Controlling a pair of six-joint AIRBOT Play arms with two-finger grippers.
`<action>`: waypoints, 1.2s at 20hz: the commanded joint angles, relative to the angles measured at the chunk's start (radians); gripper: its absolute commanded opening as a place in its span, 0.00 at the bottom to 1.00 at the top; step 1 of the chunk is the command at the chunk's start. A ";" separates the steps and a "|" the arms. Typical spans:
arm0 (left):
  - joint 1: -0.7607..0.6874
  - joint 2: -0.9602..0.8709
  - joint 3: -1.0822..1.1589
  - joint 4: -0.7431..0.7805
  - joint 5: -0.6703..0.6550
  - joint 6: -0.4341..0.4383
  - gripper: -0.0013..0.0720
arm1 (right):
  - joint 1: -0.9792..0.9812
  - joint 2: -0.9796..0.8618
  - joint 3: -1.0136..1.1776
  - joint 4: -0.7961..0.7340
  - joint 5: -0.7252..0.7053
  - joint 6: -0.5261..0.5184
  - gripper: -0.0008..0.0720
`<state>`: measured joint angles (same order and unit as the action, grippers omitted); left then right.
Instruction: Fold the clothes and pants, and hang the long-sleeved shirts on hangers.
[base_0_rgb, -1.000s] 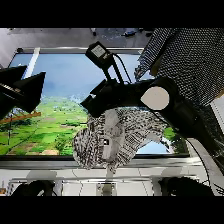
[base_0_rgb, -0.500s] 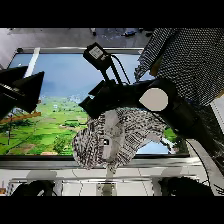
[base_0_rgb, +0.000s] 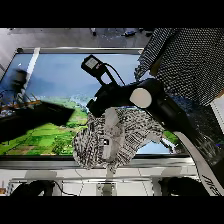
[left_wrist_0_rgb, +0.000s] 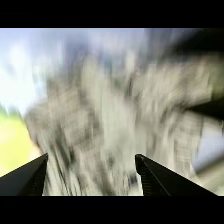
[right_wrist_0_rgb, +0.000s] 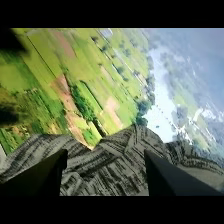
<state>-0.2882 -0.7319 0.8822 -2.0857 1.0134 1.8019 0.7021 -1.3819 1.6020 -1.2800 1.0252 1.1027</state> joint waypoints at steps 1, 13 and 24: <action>-0.071 -0.136 -0.148 -0.087 0.059 -0.081 0.91 | -0.031 -0.067 0.000 -0.018 0.042 -0.027 0.77; -0.383 -0.437 -0.219 -0.212 -0.127 -0.053 0.90 | -0.282 -0.104 -0.061 0.088 0.145 -0.031 0.77; -0.381 -0.439 -0.217 -0.212 -0.137 -0.066 0.09 | -0.290 -0.104 -0.211 0.128 0.108 -0.030 0.77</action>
<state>-0.6693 -1.1721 0.6636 -2.2982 0.8745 1.7348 0.4137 -1.4860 1.4078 -1.1645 1.1412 1.0702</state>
